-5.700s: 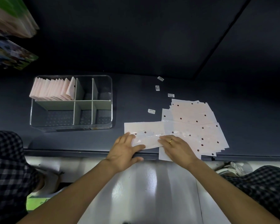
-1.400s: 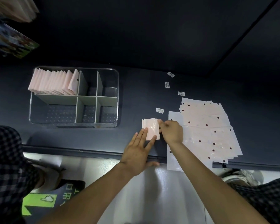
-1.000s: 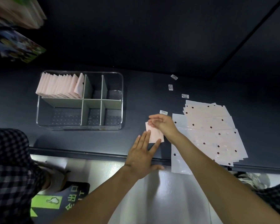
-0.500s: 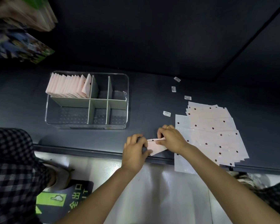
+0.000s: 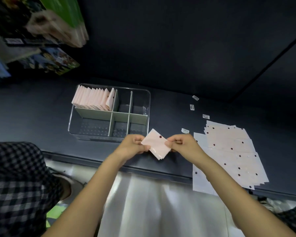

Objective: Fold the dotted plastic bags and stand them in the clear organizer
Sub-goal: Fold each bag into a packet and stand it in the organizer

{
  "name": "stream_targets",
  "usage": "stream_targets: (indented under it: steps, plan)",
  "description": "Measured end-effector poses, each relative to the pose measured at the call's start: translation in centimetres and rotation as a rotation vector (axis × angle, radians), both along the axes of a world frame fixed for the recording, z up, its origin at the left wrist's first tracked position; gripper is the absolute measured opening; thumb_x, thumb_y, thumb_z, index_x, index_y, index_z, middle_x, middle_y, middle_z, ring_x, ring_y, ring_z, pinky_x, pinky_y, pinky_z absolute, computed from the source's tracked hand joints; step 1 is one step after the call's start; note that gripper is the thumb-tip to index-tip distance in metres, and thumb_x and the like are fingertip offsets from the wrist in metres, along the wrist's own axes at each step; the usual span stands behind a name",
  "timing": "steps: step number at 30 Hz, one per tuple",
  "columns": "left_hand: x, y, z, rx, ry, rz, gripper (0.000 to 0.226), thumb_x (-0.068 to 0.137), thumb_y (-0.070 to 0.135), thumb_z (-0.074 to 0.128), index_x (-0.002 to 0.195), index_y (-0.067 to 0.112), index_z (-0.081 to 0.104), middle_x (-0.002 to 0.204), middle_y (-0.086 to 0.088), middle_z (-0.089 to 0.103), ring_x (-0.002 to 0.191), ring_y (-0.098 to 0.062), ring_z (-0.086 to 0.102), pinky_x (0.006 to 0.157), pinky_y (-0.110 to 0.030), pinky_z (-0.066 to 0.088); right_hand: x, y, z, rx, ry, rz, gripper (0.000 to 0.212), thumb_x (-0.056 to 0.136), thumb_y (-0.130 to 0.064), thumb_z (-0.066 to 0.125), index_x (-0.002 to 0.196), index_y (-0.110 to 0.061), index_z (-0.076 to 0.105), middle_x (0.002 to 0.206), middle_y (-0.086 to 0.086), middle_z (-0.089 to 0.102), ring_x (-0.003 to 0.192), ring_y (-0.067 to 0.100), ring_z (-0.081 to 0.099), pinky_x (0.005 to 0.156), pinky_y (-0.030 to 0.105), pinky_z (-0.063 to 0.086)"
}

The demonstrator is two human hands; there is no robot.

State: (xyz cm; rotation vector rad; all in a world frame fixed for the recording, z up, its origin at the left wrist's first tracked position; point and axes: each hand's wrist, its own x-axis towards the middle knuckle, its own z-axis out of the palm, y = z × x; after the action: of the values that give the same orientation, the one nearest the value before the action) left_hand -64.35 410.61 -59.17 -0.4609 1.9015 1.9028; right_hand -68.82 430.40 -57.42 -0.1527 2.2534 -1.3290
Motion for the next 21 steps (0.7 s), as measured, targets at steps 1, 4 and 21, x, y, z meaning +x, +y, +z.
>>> stream_targets:
  steps: [1, 4, 21]
  plan:
    - [-0.1, -1.2, 0.4, -0.020, 0.014, 0.015, 0.016, 0.082, -0.007, 0.064, 0.082, 0.009, 0.062, 0.066, -0.002, 0.064, 0.058, -0.005, 0.055, 0.060, -0.014, 0.044, 0.0, -0.9, 0.4, -0.007, 0.015, 0.014, 0.007, 0.086, -0.010, 0.066, 0.083, -0.011, 0.072, 0.075, 0.005, 0.071, 0.066, 0.010, 0.062, 0.069, 0.022, 0.053]
    - [-0.3, -3.7, 0.6, -0.073, 0.096, 0.199, 0.015, 0.082, -0.008, 0.064, 0.086, 0.006, 0.061, 0.054, 0.002, 0.060, 0.049, -0.002, 0.055, 0.056, -0.016, 0.042, -0.1, -4.6, 1.1, 0.024, 0.116, -0.019, 0.015, 0.084, -0.010, 0.066, 0.072, -0.018, 0.071, 0.060, 0.003, 0.066, 0.055, 0.009, 0.058, 0.060, 0.021, 0.051]
    - [1.6, -6.5, -3.7, -0.534, 0.372, 0.489, 0.019, 0.097, 0.021, 0.047, 0.104, 0.021, 0.064, 0.096, 0.003, 0.069, 0.094, -0.023, 0.059, 0.082, -0.040, 0.047, 0.7, -18.5, -2.6, 0.664, 0.560, 0.048, 0.026, 0.093, -0.028, 0.044, 0.097, -0.013, 0.065, 0.097, 0.012, 0.069, 0.092, 0.033, 0.063, 0.067, 0.032, 0.042]
